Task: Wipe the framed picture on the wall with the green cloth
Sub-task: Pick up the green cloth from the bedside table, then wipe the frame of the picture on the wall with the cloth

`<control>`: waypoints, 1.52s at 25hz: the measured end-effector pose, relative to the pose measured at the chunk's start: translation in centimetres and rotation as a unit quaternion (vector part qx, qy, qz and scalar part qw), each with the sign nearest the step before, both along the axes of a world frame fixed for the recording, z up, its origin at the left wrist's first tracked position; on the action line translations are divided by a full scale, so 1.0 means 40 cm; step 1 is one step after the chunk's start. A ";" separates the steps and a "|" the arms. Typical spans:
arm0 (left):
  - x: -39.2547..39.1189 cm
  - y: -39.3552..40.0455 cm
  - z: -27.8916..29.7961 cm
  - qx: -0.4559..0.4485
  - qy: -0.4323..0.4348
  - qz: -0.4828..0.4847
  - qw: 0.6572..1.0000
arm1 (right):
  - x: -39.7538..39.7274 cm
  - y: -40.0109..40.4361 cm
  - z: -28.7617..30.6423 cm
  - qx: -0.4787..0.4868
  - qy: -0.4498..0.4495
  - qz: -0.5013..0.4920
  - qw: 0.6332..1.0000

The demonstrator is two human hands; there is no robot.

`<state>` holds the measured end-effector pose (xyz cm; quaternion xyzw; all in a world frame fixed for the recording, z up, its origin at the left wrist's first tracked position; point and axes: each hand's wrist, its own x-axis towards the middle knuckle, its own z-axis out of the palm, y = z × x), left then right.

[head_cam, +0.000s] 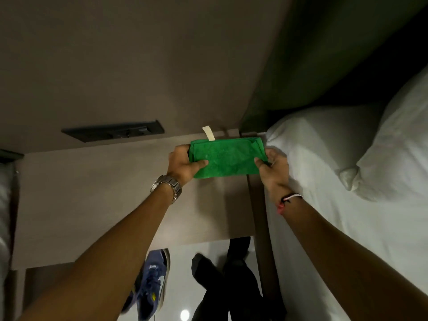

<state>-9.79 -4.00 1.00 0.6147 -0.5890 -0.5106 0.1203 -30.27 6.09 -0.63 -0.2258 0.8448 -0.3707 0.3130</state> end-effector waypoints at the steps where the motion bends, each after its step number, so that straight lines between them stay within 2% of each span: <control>1: -0.017 -0.015 0.063 -0.019 0.014 -0.015 1.000 | -0.012 -0.005 0.060 -0.027 0.005 -0.011 1.000; 3: -0.056 -0.041 0.200 -0.061 0.029 -0.039 0.997 | -0.039 -0.012 0.188 -0.069 0.014 -0.037 0.997; 7: -0.144 -0.062 0.519 -0.161 0.068 -0.082 0.981 | -0.100 -0.007 0.479 -0.155 0.103 -0.102 0.977; 9: -0.191 -0.057 0.674 -0.213 0.090 -0.103 0.967 | -0.125 0.003 0.630 -0.219 0.102 -0.138 0.960; 14: -0.293 -0.021 1.075 -0.350 0.126 -0.154 0.915 | -0.203 0.048 1.012 -0.362 0.153 -0.196 0.898; 21: -0.405 -0.009 1.576 -0.482 0.162 -0.186 0.841 | -0.325 0.080 1.498 -0.500 0.191 -0.183 0.824; 25: -0.473 -0.017 1.735 -0.506 0.222 -0.198 0.810 | -0.392 0.080 1.713 -0.559 0.195 -0.164 0.789; 31: -0.589 -0.053 1.851 -0.569 0.242 -0.183 0.765 | -0.530 0.046 1.943 -0.531 0.354 -0.116 0.761; 32: -0.599 -0.067 1.882 -0.597 0.227 -0.171 0.750 | -0.552 0.041 1.981 -0.527 0.386 -0.113 0.749; 34: -0.617 -0.108 1.972 -0.679 0.197 -0.130 0.695 | -0.608 0.034 2.078 -0.516 0.449 -0.095 0.723; 38: -0.634 -0.161 2.211 -0.843 0.097 -0.036 0.527 | -0.710 0.017 2.290 -0.460 0.556 -0.010 0.692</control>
